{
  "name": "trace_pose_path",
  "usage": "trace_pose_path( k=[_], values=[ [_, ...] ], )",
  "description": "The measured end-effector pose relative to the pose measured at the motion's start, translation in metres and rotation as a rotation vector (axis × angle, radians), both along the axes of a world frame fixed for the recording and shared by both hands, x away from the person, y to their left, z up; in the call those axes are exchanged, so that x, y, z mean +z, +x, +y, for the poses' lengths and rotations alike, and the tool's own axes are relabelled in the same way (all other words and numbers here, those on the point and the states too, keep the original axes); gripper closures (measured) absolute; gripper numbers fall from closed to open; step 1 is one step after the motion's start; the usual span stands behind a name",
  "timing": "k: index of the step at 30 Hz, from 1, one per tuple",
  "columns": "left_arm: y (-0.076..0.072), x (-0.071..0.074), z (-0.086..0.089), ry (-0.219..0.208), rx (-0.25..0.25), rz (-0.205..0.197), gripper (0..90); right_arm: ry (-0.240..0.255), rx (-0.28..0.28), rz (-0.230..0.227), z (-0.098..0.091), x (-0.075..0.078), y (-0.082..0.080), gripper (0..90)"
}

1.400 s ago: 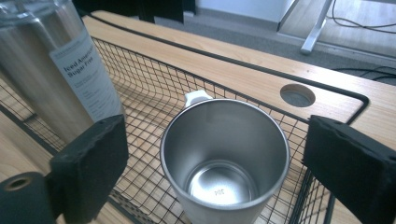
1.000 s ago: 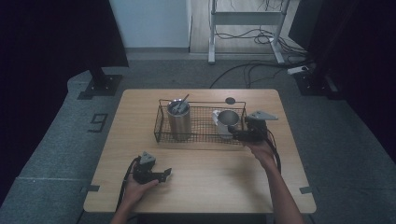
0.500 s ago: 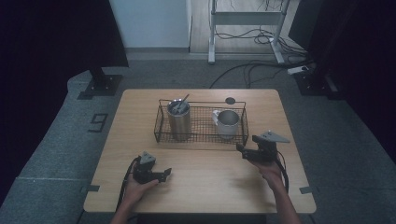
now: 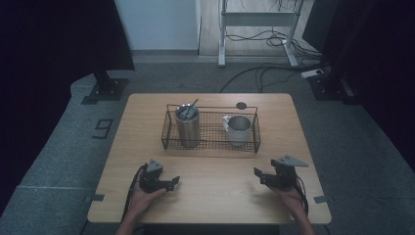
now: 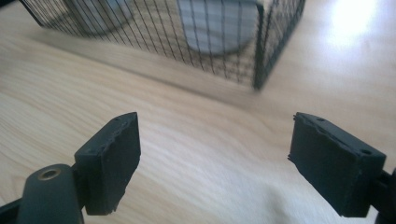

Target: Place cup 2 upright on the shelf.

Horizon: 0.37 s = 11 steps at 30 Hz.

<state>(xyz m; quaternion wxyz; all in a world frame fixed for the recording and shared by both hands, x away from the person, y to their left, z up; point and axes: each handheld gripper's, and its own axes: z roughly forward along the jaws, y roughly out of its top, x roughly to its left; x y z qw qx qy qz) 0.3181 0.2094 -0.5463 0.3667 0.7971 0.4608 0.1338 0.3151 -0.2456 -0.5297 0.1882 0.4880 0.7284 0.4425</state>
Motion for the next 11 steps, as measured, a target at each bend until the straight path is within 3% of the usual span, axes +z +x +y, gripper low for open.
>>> trace_pose_path(
  k=[11],
  values=[
    [-0.0002,0.0,-0.0001,0.002,-0.001,0.0,14.8,-0.039,-0.012,0.032,-0.0054,-0.0093,-0.0005,13.2]
  ],
)
